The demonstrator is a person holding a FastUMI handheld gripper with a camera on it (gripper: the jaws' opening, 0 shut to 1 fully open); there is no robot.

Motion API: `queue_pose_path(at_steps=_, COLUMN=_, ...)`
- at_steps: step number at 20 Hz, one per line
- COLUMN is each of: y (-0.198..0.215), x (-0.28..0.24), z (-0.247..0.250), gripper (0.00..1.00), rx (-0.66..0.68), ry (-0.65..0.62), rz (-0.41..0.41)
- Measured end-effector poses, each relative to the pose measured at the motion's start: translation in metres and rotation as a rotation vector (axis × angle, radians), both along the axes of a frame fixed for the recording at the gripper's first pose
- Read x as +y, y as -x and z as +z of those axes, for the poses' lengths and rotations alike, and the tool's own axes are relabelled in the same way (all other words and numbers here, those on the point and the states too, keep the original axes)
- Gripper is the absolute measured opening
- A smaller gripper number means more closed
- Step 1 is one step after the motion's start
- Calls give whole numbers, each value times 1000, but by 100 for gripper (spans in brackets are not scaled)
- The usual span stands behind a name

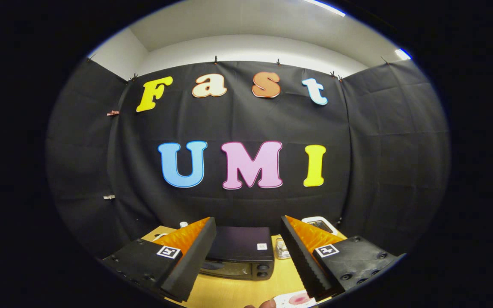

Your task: Open the toaster oven, put the food inside, and close the toaster oven door.

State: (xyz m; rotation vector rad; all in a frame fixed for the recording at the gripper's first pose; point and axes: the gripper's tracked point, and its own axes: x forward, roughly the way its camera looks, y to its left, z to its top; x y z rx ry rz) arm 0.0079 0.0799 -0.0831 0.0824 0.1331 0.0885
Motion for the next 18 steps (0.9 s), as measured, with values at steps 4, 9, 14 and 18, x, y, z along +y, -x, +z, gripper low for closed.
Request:
queue_pose_path(at_steps=4, y=-10, x=23, z=-45, gripper=98, rx=90, ry=-19, rz=-1)
queue_pose_path(at_steps=9, y=-28, x=51, z=-88, gripper=97, rx=155, ry=20, rz=15)
queue_pose_path(at_steps=14, y=-33, x=82, z=-155, gripper=97, rx=304, ry=-20, rz=31)
queue_pose_path(at_steps=18, y=-43, x=109, z=-202, gripper=98, rx=401, ry=9, rz=50)
